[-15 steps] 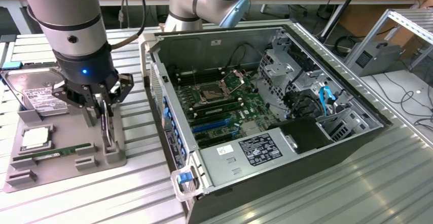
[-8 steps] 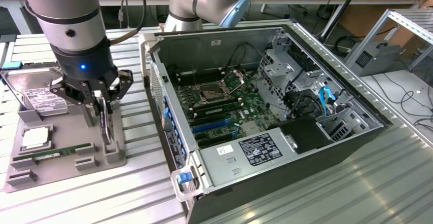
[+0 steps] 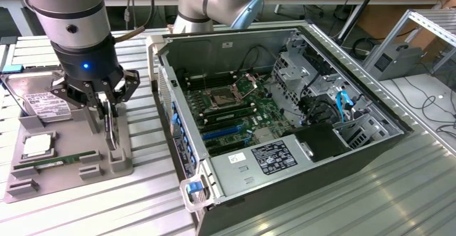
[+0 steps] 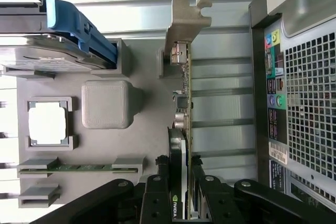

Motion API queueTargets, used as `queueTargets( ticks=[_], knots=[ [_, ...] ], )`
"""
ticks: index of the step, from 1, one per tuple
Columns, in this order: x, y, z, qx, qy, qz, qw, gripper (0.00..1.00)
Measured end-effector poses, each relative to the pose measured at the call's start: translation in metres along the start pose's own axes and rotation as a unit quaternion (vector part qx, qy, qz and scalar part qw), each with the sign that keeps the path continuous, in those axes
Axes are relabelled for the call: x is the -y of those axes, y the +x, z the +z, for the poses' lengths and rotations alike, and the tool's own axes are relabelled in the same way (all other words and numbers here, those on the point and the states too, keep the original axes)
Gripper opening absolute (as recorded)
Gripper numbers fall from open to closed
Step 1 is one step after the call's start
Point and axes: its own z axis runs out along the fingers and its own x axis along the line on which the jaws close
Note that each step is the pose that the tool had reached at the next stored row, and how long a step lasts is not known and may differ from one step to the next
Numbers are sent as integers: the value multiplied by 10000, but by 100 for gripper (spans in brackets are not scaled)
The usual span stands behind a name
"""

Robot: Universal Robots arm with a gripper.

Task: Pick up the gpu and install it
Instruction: 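Pick up the gpu and move the gpu toward the slot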

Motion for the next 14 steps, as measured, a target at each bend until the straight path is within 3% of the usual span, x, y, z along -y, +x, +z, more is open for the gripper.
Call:
queueTargets(
  ticks=[14],
  knots=[
    [-4,-2,-120,-1,-3,0,10000,27]
  ],
)
